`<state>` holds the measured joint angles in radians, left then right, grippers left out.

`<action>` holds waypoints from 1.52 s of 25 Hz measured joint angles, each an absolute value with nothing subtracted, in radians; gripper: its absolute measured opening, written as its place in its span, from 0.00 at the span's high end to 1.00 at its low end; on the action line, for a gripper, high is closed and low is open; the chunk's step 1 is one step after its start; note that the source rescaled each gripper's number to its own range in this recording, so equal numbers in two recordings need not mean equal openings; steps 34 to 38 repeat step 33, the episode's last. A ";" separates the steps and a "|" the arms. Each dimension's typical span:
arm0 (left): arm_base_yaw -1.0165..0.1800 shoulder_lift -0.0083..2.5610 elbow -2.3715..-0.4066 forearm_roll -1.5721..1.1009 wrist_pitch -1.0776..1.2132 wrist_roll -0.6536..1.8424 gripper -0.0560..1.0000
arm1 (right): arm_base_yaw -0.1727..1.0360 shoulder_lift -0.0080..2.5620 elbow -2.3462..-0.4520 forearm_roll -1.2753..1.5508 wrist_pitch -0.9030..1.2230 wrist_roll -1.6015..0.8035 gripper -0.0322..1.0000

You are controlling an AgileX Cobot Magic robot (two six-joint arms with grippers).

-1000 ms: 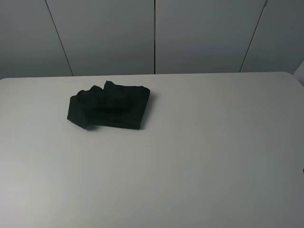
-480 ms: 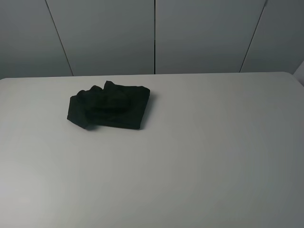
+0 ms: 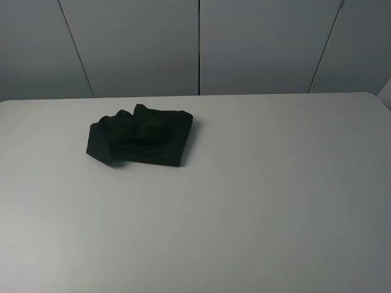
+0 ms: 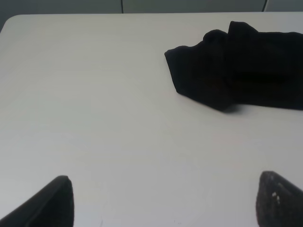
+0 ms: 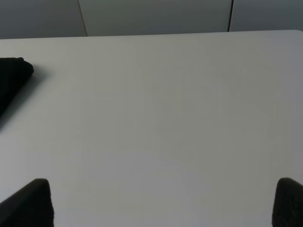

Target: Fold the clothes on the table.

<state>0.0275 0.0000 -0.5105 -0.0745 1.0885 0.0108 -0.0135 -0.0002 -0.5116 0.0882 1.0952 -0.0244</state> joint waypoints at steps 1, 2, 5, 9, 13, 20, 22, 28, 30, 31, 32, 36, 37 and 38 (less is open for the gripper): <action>0.027 0.000 -0.511 -0.075 1.088 0.011 0.01 | -0.014 0.000 -0.512 0.088 1.095 -0.024 0.00; 0.027 0.000 -0.511 -0.075 1.088 0.011 0.01 | -0.014 0.000 -0.512 0.088 1.095 -0.024 0.00; 0.027 0.000 -0.511 -0.075 1.088 0.011 0.01 | -0.014 0.000 -0.512 0.088 1.095 -0.024 0.00; 0.027 0.000 -0.511 -0.075 1.088 0.011 0.01 | -0.014 0.000 -0.512 0.088 1.095 -0.026 0.00; 0.027 0.000 -0.511 -0.073 1.088 0.011 0.01 | -0.014 0.000 -0.512 0.088 1.095 -0.026 0.00; 0.027 0.000 -0.511 -0.068 1.088 0.011 0.01 | -0.014 0.000 -0.512 0.088 1.095 -0.026 0.00; 0.027 0.000 -0.511 -0.068 1.088 0.011 0.01 | -0.014 0.000 -0.512 0.088 1.095 -0.026 0.00; 0.027 0.000 -0.511 -0.067 1.088 0.011 0.01 | -0.014 0.000 -0.512 0.090 1.095 -0.026 0.00; 0.027 0.000 -0.511 -0.067 1.088 0.011 0.01 | -0.014 0.000 -0.512 0.092 1.095 -0.026 0.00; 0.027 0.000 -0.511 -0.067 1.088 0.011 0.01 | -0.014 0.000 -0.512 0.092 1.095 -0.026 0.00; 0.027 0.000 -0.511 -0.067 1.088 0.011 0.01 | -0.014 0.000 -0.512 0.092 1.095 -0.026 0.00; 0.027 0.000 -0.511 -0.067 1.088 0.011 0.01 | -0.014 0.000 -0.512 0.092 1.095 -0.026 0.00; 0.027 0.000 -0.511 -0.067 1.088 0.011 0.01 | -0.014 0.000 -0.512 0.092 1.095 -0.026 0.00; 0.027 0.000 -0.511 -0.067 1.088 0.011 0.01 | -0.014 0.000 -0.512 0.092 1.095 -0.026 0.00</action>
